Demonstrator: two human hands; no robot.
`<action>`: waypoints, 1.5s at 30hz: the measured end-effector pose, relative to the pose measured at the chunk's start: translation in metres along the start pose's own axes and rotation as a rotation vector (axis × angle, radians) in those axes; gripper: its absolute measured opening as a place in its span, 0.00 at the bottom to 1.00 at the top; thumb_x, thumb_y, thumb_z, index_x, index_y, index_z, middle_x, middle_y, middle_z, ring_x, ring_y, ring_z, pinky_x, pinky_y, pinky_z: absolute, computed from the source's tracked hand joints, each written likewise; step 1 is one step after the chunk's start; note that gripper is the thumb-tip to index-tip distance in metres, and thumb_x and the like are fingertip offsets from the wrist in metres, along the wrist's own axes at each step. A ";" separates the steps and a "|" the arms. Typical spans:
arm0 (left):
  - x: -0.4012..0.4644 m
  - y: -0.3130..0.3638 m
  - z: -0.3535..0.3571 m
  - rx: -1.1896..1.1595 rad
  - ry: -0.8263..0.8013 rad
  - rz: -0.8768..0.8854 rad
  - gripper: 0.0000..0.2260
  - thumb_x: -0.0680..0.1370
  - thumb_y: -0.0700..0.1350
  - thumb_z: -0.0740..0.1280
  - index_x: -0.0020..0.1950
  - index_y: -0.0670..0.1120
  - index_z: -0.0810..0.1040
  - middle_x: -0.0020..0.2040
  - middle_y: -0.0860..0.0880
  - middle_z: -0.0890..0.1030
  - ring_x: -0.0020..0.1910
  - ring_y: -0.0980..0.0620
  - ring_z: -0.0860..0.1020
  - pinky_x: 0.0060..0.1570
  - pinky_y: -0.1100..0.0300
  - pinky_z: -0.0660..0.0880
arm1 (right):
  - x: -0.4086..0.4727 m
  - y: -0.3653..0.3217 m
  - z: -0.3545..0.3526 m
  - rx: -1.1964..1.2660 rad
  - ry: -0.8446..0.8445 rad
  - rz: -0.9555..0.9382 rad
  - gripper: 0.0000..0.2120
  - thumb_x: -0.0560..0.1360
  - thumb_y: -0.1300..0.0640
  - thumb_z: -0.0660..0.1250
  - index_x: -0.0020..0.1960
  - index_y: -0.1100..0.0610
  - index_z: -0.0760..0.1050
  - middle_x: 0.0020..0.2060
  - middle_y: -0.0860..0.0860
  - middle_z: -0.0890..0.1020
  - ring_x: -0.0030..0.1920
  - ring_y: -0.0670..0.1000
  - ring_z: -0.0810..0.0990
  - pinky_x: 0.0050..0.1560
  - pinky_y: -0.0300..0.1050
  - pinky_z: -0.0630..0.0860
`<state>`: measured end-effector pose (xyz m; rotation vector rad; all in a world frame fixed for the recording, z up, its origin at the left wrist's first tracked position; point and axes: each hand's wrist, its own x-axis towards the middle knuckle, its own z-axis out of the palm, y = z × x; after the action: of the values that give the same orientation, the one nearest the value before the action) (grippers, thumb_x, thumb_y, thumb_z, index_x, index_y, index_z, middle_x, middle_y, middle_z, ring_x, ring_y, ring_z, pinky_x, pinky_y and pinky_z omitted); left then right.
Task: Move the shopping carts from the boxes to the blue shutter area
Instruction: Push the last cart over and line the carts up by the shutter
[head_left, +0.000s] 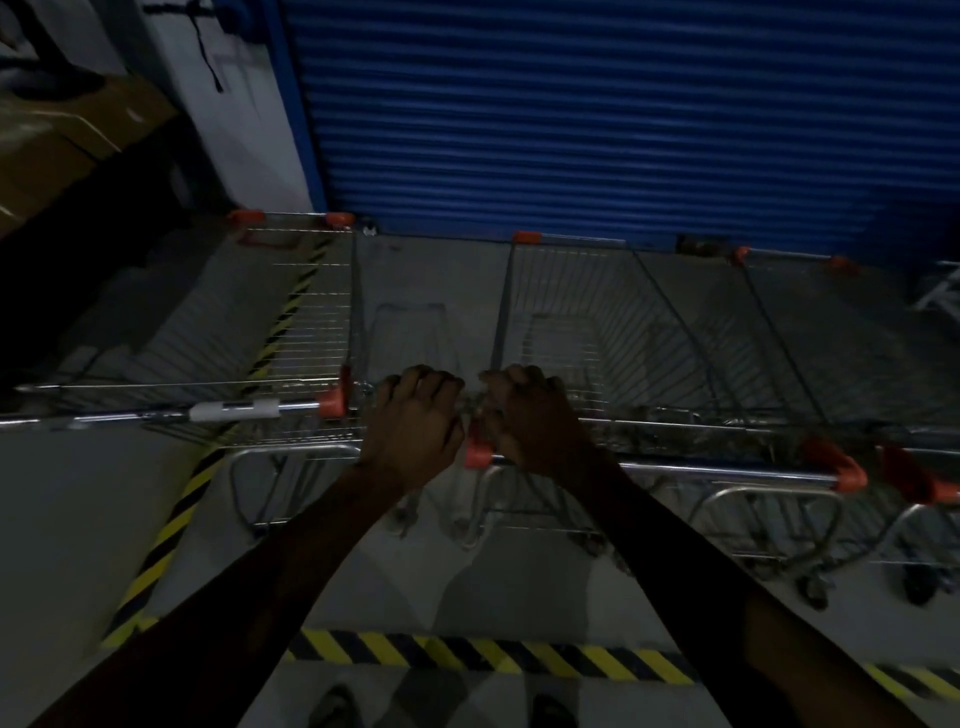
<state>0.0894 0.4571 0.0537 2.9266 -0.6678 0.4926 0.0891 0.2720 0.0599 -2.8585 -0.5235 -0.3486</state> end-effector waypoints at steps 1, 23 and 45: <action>-0.004 -0.017 -0.001 0.009 -0.005 -0.001 0.19 0.73 0.52 0.64 0.61 0.46 0.77 0.55 0.46 0.79 0.59 0.42 0.74 0.56 0.47 0.68 | 0.007 -0.017 0.006 0.001 0.000 0.005 0.24 0.73 0.45 0.57 0.62 0.56 0.76 0.52 0.57 0.80 0.50 0.62 0.78 0.47 0.56 0.74; -0.072 -0.257 -0.015 0.027 -0.188 -0.264 0.16 0.77 0.52 0.54 0.50 0.48 0.79 0.36 0.45 0.82 0.34 0.42 0.81 0.35 0.55 0.72 | 0.127 -0.243 0.097 -0.017 -0.154 -0.209 0.18 0.65 0.54 0.69 0.53 0.60 0.76 0.47 0.55 0.80 0.46 0.58 0.78 0.47 0.51 0.74; -0.054 -0.318 -0.006 0.156 -0.396 -0.118 0.18 0.75 0.62 0.62 0.58 0.52 0.74 0.52 0.47 0.83 0.50 0.42 0.82 0.45 0.51 0.76 | 0.168 -0.197 0.105 -0.408 -0.319 0.088 0.17 0.68 0.41 0.69 0.45 0.55 0.79 0.41 0.54 0.83 0.42 0.59 0.82 0.45 0.52 0.76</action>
<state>0.1809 0.7654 0.0331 3.2207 -0.5065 -0.0554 0.1886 0.5317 0.0374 -3.3469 -0.4154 0.0256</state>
